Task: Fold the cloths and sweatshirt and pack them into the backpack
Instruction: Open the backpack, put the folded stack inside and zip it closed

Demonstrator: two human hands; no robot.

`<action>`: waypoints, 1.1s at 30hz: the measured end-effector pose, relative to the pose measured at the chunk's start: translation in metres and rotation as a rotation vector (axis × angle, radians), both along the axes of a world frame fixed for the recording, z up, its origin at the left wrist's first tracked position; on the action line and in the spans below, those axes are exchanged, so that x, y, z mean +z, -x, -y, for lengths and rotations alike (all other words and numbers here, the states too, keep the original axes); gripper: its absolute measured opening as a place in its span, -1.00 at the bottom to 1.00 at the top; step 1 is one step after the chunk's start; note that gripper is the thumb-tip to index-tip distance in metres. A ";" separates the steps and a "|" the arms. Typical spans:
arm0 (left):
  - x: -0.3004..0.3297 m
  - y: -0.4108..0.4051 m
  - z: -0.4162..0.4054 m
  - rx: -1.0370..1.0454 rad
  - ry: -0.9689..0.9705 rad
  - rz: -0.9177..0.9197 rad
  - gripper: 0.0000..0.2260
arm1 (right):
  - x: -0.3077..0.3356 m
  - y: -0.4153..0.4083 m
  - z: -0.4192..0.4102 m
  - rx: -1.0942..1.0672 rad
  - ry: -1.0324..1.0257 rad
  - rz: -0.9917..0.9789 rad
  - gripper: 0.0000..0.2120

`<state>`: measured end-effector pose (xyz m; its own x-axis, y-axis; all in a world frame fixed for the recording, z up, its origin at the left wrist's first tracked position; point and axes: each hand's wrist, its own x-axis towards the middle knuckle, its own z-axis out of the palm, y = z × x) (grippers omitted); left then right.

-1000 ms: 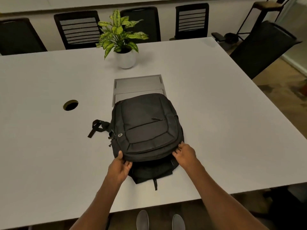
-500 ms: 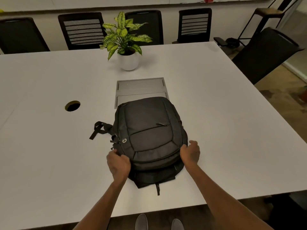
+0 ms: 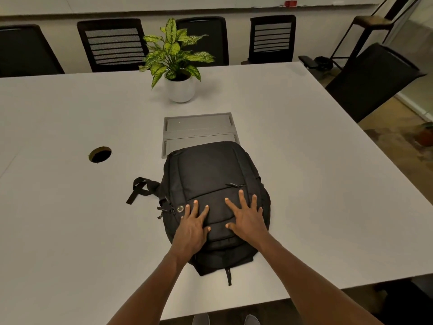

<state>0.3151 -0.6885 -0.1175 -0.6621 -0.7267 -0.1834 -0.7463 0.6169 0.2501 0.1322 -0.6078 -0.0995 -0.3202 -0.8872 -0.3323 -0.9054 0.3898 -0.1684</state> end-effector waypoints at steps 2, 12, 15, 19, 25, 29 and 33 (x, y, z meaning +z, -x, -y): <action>-0.003 -0.005 0.004 -0.009 -0.013 -0.062 -0.42 | 0.005 -0.001 0.006 -0.010 -0.031 -0.014 -0.22; 0.011 -0.053 0.033 0.789 -0.154 -0.748 -0.78 | 0.031 -0.047 0.057 0.128 0.144 -0.050 -0.18; 0.002 -0.065 0.051 0.917 -0.312 -0.660 -0.67 | 0.032 -0.059 0.072 0.180 -0.011 0.021 -0.16; -0.014 -0.080 0.063 0.700 -0.398 -0.474 -0.65 | 0.025 -0.064 0.080 0.225 -0.170 -0.027 -0.17; -0.032 -0.094 0.078 0.494 -0.415 -0.456 -0.63 | 0.020 -0.062 0.081 0.216 -0.195 -0.025 -0.17; -0.036 -0.103 0.092 0.442 -0.355 -0.441 -0.83 | 0.015 -0.064 0.079 0.215 -0.188 -0.041 -0.18; -0.036 -0.108 0.093 0.346 -0.254 -0.332 -0.85 | 0.014 -0.064 0.080 0.217 -0.200 -0.045 -0.17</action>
<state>0.4229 -0.7811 -0.1532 -0.4440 -0.8727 -0.2033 -0.7504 0.2381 0.6166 0.1967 -0.6879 -0.0853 -0.1487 -0.8549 -0.4970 -0.9760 0.2077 -0.0652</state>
